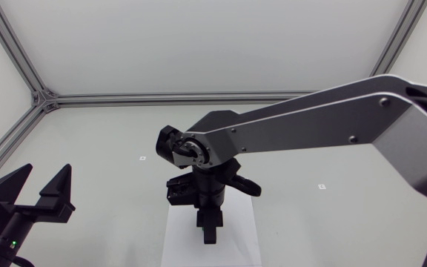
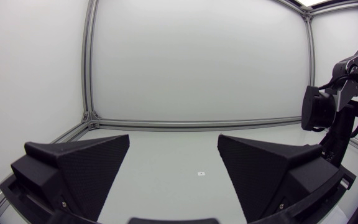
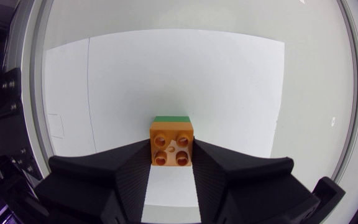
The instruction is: Pick up the orange 2x2 brick with the right arm and stack it on top of the green 2x2 brick in the center
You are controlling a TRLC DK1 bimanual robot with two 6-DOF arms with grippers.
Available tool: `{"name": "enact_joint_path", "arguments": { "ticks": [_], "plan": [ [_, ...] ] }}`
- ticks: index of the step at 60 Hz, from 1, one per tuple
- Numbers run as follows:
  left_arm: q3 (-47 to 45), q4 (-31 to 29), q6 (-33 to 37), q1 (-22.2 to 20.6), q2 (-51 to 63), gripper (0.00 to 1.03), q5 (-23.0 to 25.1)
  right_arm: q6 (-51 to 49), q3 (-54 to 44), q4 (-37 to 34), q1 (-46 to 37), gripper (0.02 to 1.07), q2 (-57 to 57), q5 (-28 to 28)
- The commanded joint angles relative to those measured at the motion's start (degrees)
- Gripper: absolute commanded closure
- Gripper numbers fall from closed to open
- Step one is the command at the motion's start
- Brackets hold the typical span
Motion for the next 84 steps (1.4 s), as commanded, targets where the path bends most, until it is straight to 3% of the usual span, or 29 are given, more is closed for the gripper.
{"name": "enact_joint_path", "arguments": {
  "ticks": [1,84],
  "plan": [
    [-2.35,-0.84,0.73,0.16,-0.45,0.04,0.25,-1.3,-4.58,-1.37,0.53,1.01,5.25,-1.51],
    [-2.35,-0.84,0.73,0.16,-0.45,0.04,0.25,-1.48,-5.81,-2.51,-0.35,1.01,4.55,-1.25]
  ]
}}
